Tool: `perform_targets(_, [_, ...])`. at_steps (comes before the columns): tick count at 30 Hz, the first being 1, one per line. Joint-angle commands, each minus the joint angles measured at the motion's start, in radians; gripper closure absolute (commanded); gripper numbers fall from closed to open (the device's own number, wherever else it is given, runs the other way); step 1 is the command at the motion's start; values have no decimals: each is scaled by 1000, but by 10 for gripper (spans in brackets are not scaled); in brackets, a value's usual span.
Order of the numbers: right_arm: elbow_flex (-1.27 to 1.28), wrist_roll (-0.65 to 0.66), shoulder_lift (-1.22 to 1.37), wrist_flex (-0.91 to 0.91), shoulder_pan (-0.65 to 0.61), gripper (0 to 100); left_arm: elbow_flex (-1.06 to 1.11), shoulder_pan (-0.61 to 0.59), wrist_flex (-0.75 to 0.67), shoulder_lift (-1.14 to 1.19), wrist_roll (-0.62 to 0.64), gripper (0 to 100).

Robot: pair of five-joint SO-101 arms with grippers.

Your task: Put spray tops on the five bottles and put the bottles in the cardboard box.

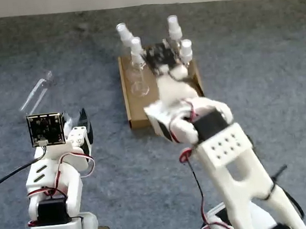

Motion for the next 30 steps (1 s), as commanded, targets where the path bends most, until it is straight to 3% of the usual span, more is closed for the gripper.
perform_targets(1, [139,89,-173,5,119,994,-91,-48,15,31,-34,889])
perform_targets(5, [317,262,-320,47,263,994,-183,-114,92,193,-98,889])
perform_targets(10, [526,328,-475,59,401,994,-443,-182,218,507,-204,886])
perform_targets(18, [831,348,-661,59,407,994,-1026,-265,571,1043,-453,854])
perform_targets(23, [934,347,-734,28,407,994,-1331,-274,660,1353,-526,772])
perform_targets(30, [947,347,-746,16,407,994,-1690,-268,730,1761,-539,772])
